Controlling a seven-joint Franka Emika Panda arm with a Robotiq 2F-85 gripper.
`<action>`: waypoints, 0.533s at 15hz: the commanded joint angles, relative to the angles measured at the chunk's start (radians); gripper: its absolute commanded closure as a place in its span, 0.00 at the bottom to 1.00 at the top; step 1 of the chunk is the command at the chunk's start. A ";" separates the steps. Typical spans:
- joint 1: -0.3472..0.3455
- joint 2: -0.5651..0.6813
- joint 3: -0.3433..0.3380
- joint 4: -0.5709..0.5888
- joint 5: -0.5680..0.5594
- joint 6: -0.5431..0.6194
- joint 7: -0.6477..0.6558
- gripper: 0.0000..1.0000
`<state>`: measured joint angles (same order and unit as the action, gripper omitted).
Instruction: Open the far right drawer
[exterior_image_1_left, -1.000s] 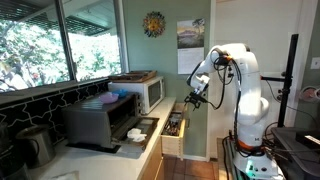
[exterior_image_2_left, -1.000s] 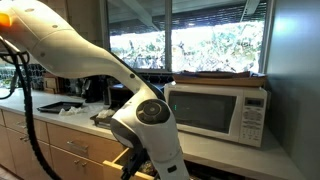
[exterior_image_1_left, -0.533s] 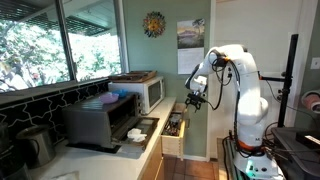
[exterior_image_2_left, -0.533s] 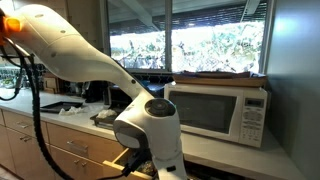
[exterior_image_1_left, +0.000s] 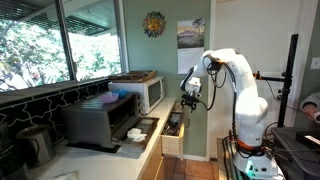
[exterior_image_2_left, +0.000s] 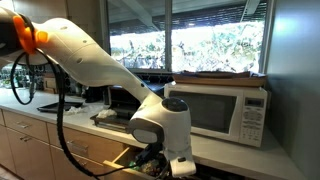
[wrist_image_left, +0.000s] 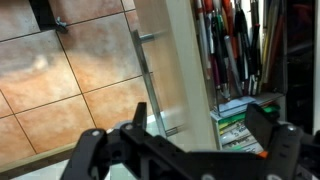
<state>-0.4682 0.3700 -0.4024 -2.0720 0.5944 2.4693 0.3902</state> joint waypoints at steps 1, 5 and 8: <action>-0.027 0.096 0.032 0.096 -0.005 -0.077 -0.021 0.00; -0.030 0.161 0.027 0.134 -0.033 -0.164 0.010 0.00; -0.040 0.200 0.016 0.147 -0.049 -0.215 0.030 0.00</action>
<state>-0.4854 0.5214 -0.3809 -1.9637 0.5838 2.3216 0.3884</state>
